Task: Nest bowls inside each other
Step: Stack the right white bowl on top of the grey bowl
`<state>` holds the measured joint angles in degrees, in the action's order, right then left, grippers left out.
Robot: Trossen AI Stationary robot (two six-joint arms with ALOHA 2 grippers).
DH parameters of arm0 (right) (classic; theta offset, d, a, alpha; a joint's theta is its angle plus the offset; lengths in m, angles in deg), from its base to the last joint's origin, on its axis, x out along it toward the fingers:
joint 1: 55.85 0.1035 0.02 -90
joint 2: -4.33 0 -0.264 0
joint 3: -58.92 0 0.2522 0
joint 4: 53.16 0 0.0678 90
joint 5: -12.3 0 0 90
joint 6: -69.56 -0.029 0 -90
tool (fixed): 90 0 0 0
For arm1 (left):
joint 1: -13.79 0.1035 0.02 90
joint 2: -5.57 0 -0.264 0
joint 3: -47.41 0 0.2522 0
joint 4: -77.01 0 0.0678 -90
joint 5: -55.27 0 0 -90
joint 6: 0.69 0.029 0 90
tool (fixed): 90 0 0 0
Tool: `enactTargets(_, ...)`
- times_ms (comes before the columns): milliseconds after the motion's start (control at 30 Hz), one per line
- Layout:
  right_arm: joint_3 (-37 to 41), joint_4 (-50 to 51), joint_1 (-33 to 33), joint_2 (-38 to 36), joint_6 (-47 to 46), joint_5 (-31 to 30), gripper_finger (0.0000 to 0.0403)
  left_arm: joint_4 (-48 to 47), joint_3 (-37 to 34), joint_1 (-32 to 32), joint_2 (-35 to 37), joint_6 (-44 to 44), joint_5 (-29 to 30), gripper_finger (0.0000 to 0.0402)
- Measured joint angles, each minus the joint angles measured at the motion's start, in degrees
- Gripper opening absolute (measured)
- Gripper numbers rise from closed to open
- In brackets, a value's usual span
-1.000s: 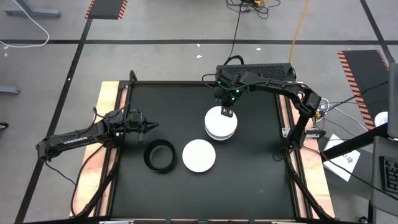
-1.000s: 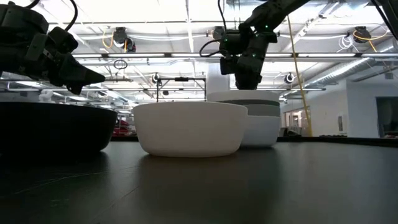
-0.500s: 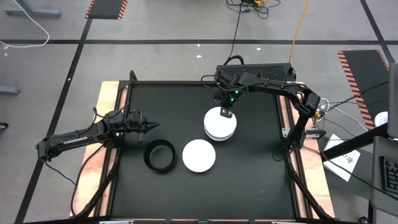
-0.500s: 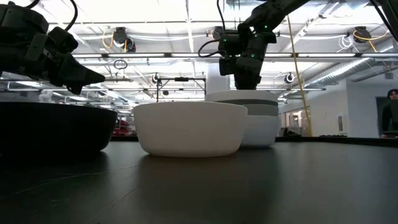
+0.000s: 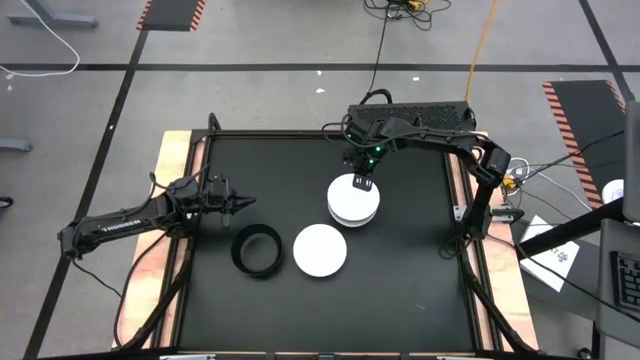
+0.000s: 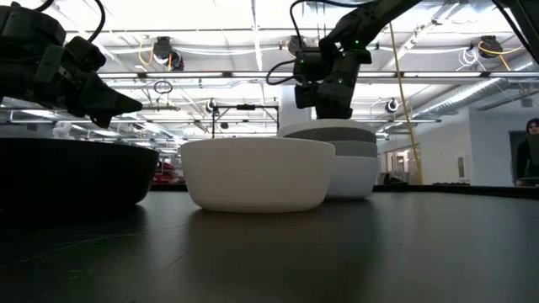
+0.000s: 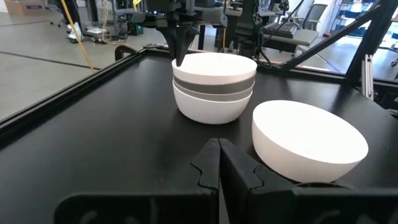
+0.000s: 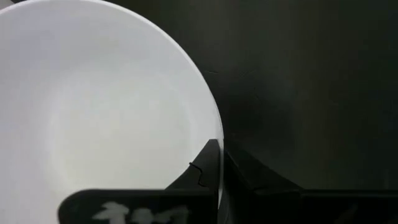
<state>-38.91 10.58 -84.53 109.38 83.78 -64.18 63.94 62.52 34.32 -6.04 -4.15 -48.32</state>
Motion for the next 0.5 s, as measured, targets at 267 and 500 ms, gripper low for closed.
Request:
enactTargets(267,0.0,-0.3,0.2,-0.4,0.0,-0.1,0.0000,0.0,0.0,0.0,0.0,0.0,0.0,0.0008)
enactTargets(500,0.0,-0.1,0.4,-0.4,-0.5,-0.2,0.0008,0.0,0.0,0.0,0.0,0.2,0.0,0.0007)
